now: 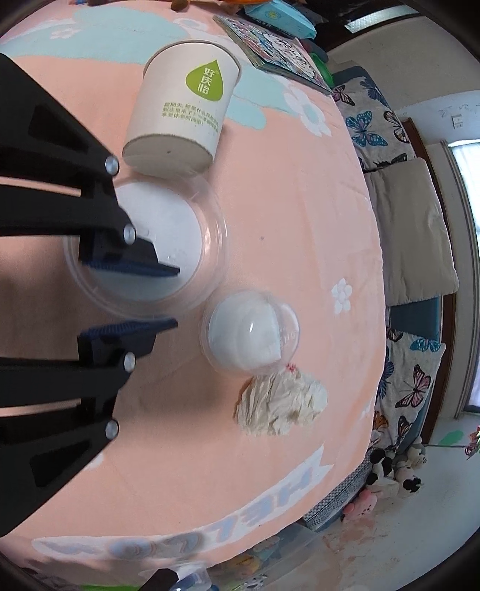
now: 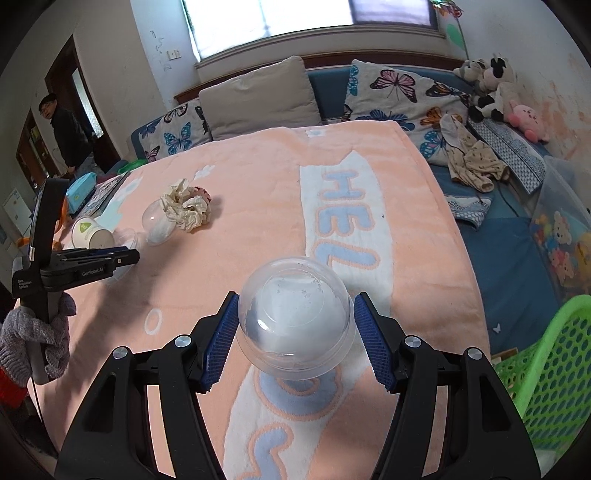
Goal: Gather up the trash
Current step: 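Grasp the white paper cup with left while right holds the clear dome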
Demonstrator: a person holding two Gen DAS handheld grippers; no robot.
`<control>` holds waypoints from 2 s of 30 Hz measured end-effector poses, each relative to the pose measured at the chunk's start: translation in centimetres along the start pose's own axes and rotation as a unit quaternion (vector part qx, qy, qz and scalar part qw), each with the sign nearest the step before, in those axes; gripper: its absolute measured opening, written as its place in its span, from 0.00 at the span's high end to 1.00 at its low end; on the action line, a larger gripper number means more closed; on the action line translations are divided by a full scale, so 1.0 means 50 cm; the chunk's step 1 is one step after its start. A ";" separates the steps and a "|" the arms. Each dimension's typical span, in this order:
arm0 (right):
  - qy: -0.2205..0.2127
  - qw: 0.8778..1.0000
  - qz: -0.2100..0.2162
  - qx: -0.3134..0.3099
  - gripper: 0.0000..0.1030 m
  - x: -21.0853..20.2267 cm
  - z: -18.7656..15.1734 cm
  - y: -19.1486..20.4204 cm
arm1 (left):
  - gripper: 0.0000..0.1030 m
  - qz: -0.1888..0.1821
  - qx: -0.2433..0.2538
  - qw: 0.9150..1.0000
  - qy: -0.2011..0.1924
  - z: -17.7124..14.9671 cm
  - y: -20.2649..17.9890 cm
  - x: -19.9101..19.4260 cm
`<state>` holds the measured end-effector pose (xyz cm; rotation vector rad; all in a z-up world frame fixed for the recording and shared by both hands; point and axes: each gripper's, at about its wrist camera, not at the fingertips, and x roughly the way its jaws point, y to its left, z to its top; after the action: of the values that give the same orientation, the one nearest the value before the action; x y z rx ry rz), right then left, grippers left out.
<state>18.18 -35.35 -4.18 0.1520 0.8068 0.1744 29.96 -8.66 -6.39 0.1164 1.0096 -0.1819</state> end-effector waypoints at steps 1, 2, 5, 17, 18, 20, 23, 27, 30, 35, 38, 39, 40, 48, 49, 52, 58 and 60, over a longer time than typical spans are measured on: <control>-0.001 1.000 0.000 0.001 0.38 -0.004 0.000 0.000 | 0.85 -0.006 0.000 1.000 0.001 -0.002 -0.003 -0.004; -0.003 1.000 0.000 0.001 0.38 -0.010 -0.002 0.000 | 0.85 -0.009 -0.001 1.000 0.001 -0.005 -0.006 -0.007; -0.011 1.000 -0.002 -0.001 0.38 -0.031 -0.004 -0.002 | 0.85 -0.020 -0.001 1.000 -0.005 -0.015 -0.009 -0.023; -0.024 1.000 -0.001 0.002 0.38 -0.065 -0.013 0.002 | 0.58 -0.041 -0.041 0.998 -0.022 -0.058 0.039 -0.088; -0.024 1.000 0.000 0.001 0.38 -0.064 -0.014 0.004 | 0.52 -0.037 -0.044 0.998 -0.025 -0.060 0.047 -0.094; -0.025 1.000 0.003 0.000 0.38 -0.064 -0.018 0.009 | 0.48 -0.028 -0.046 0.998 -0.029 -0.062 0.058 -0.101; -0.024 1.000 0.008 0.000 0.38 -0.061 -0.020 0.013 | 0.39 -0.018 -0.054 0.998 -0.030 -0.063 0.080 -0.107; -0.023 1.000 0.011 -0.001 0.38 -0.057 -0.020 0.017 | 0.34 -0.007 -0.090 0.996 -0.028 -0.055 0.120 -0.112; -0.022 1.000 0.014 -0.001 0.38 -0.051 -0.019 0.019 | 0.31 0.002 -0.124 0.992 -0.026 -0.040 0.150 -0.113; -0.017 1.000 0.022 -0.003 0.38 -0.037 -0.019 0.026 | 0.26 0.018 -0.179 0.983 -0.019 -0.011 0.184 -0.106; -0.013 1.000 0.026 -0.009 0.38 -0.029 -0.018 0.032 | 0.20 0.035 -0.220 0.975 -0.013 0.007 0.210 -0.101; -0.012 1.000 0.026 -0.010 0.38 -0.027 -0.018 0.034 | 0.20 0.036 -0.234 0.972 -0.010 0.012 0.218 -0.097; -0.011 0.999 0.027 -0.012 0.38 -0.023 -0.017 0.035 | 0.20 0.038 -0.249 0.968 -0.007 0.015 0.225 -0.094; -0.003 0.999 0.034 -0.014 0.38 -0.007 -0.021 0.033 | 0.20 0.059 -0.366 0.928 0.037 0.034 0.288 -0.026; -0.002 0.999 0.034 -0.014 0.38 -0.005 -0.022 0.031 | 0.20 0.061 -0.370 0.926 0.038 0.034 0.290 -0.020; 0.000 0.999 0.031 -0.012 0.38 -0.003 -0.025 0.024 | 0.21 0.065 -0.380 0.922 0.035 0.035 0.292 -0.007; -0.001 1.000 0.026 0.001 0.38 -0.012 -0.031 0.003 | 0.38 0.074 -0.357 0.931 0.017 0.034 0.279 -0.015; -0.003 1.000 0.024 0.006 0.38 -0.021 -0.032 -0.003 | 0.40 0.070 -0.344 0.937 0.006 0.027 0.268 -0.033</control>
<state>16.32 -35.62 -4.56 0.1838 0.7979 0.2149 32.99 4.38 -4.11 -0.4499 1.0221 0.3073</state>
